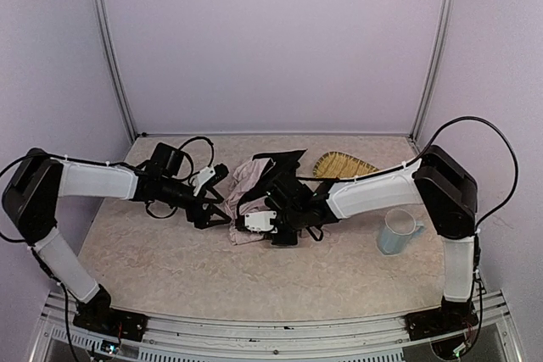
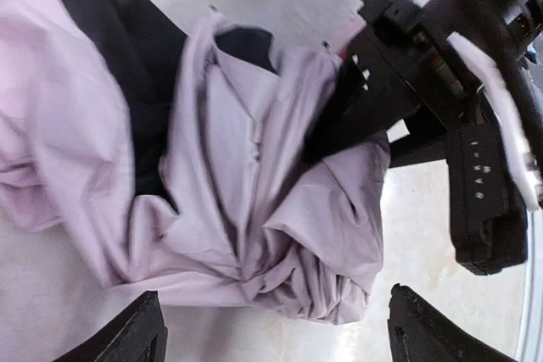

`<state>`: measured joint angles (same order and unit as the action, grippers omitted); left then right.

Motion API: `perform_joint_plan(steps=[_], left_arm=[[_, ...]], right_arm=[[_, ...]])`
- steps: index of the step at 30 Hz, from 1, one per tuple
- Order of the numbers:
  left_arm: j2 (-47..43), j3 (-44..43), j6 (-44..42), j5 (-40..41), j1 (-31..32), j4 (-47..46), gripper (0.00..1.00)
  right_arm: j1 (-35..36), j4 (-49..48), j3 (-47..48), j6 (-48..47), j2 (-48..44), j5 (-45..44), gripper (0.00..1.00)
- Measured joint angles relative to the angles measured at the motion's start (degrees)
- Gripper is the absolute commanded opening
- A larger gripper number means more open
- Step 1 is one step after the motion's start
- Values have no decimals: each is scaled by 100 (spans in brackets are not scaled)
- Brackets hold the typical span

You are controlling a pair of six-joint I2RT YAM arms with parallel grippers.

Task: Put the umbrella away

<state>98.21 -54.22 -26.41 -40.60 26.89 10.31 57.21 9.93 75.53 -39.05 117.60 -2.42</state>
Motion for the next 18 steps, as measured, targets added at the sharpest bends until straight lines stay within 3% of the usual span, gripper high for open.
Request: perform_joint_plan(steps=[5, 9, 12, 18], left_arm=[[-1537, 1204, 157, 800, 160, -1574, 86], [-2374, 1860, -435, 1434, 955, -2138, 86], [-2448, 1991, -997, 1768, 1591, -2065, 87], [-2107, 1991, -1641, 2437, 2291, -1838, 91]], right_arm=[[-201, 1263, 542, 715, 7, 802, 12], [-509, 2302, 1047, 1252, 114, 1943, 9], [-798, 2885, 1340, 1530, 243, 2907, 8], [-1093, 3705, 1759, 1639, 595, 4299, 8]])
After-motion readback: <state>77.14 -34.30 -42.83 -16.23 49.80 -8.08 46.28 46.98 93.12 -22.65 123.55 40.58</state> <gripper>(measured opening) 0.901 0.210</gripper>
